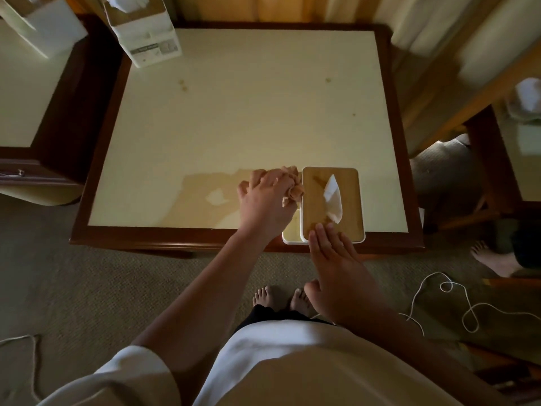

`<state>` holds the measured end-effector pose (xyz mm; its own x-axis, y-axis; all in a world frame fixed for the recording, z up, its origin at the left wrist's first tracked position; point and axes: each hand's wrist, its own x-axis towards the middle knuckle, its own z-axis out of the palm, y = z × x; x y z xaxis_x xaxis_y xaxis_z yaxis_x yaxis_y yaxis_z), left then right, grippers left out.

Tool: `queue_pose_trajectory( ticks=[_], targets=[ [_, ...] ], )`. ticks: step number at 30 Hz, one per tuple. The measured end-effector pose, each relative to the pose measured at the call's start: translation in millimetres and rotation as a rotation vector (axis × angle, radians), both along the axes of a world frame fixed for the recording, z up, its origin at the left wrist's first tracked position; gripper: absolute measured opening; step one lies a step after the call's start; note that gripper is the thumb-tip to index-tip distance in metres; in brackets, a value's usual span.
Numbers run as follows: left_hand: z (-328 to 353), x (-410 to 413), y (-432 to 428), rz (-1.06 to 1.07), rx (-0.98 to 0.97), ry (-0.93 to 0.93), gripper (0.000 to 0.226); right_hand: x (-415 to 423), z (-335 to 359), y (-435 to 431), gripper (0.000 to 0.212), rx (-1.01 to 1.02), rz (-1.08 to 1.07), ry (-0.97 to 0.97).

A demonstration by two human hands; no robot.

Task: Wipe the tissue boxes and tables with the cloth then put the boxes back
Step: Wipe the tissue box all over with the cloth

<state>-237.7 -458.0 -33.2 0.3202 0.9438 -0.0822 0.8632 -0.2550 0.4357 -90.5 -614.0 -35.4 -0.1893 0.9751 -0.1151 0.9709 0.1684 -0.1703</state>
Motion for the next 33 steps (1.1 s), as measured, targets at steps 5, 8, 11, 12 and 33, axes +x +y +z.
queue_pose_trajectory(
  ticks=[5,8,11,12,33],
  targets=[
    [10.5,4.2,7.3,-0.07,-0.196,0.24,0.042,2.9,-1.3,1.2,0.091,0.014,0.008,-0.003],
    [14.7,12.1,19.6,-0.072,-0.474,0.321,0.047,3.4,-0.8,1.4,0.092,0.008,0.006,-0.018],
    [14.9,15.6,29.2,-0.088,-0.63,0.31,0.048,0.8,-1.1,1.1,0.087,-0.003,-0.021,-0.007],
    [15.7,14.1,30.2,-0.102,-0.599,0.289,0.046,-0.9,-0.8,1.2,0.086,-0.006,-0.03,-0.006],
    [34.9,34.0,73.9,-0.247,-0.916,0.476,0.057,-36.5,-0.5,3.5,0.095,-0.024,-0.19,-0.136]
  ],
)
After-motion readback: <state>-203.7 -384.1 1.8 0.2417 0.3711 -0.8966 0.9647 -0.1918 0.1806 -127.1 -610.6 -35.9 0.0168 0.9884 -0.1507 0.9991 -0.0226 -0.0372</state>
